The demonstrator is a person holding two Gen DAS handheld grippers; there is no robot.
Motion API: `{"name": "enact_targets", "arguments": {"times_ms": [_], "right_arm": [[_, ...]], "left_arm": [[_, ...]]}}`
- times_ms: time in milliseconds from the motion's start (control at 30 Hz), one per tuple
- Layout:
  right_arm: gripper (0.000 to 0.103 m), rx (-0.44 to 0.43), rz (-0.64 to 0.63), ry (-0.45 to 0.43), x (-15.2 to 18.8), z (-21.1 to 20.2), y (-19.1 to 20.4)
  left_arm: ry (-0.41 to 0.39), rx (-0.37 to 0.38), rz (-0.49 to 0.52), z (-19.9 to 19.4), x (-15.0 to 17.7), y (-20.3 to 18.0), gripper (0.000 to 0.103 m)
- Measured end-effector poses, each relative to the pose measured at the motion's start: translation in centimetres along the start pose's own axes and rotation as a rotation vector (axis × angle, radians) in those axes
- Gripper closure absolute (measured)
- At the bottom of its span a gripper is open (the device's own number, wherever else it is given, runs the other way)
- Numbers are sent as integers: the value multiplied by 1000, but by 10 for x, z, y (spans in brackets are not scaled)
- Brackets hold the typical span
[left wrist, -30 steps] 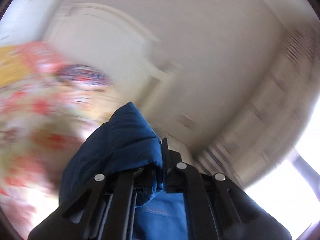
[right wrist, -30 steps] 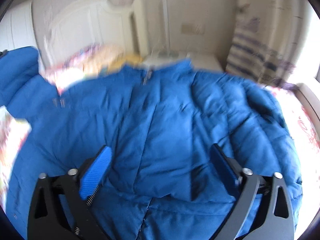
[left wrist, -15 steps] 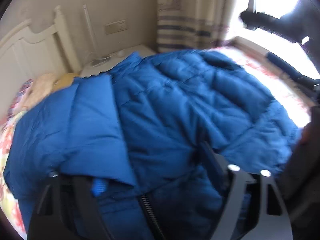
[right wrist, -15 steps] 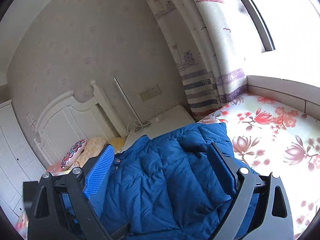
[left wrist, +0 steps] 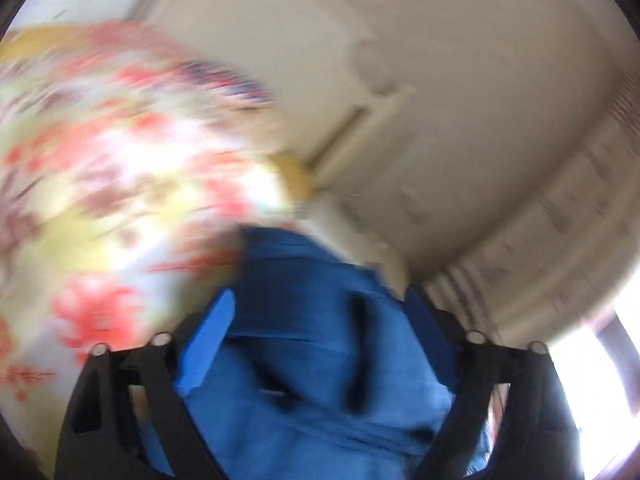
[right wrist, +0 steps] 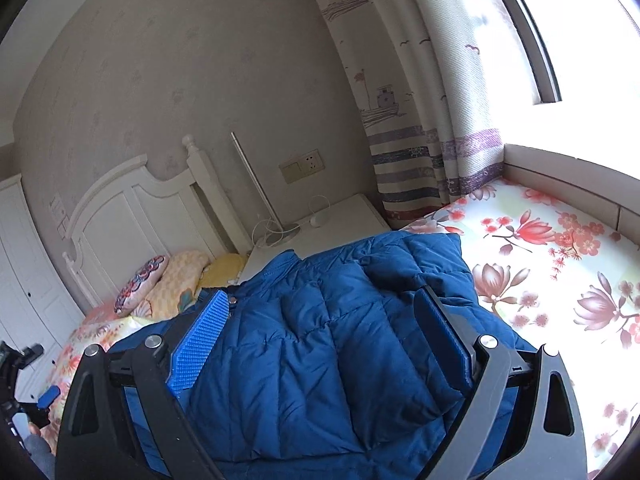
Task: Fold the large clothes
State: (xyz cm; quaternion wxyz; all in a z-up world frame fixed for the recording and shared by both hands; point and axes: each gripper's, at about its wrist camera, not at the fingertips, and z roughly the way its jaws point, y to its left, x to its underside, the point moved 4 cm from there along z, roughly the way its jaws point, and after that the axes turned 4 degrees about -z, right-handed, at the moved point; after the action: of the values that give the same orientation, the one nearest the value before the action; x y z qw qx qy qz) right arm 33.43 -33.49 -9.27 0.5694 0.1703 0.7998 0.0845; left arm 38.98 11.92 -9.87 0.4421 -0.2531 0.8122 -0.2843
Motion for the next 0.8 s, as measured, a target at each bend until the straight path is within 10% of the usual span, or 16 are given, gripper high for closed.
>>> {"name": "enact_targets", "arguments": {"times_ms": [133,433,667,800], "right_arm": [[13,-46,-127,8,6,0,27],[14,-291,-668,33,49,-26,162],[14,-247,-1064,222,108,4,243],[47,-279,-946,306,101,23,237]], "left_arm": [[70,-193,-3,30,12,39,35],[28,-256,112,29,13,22,27],[12,-257,73,21,4,34,24],[6,-254,108,22,6,28,23]]}}
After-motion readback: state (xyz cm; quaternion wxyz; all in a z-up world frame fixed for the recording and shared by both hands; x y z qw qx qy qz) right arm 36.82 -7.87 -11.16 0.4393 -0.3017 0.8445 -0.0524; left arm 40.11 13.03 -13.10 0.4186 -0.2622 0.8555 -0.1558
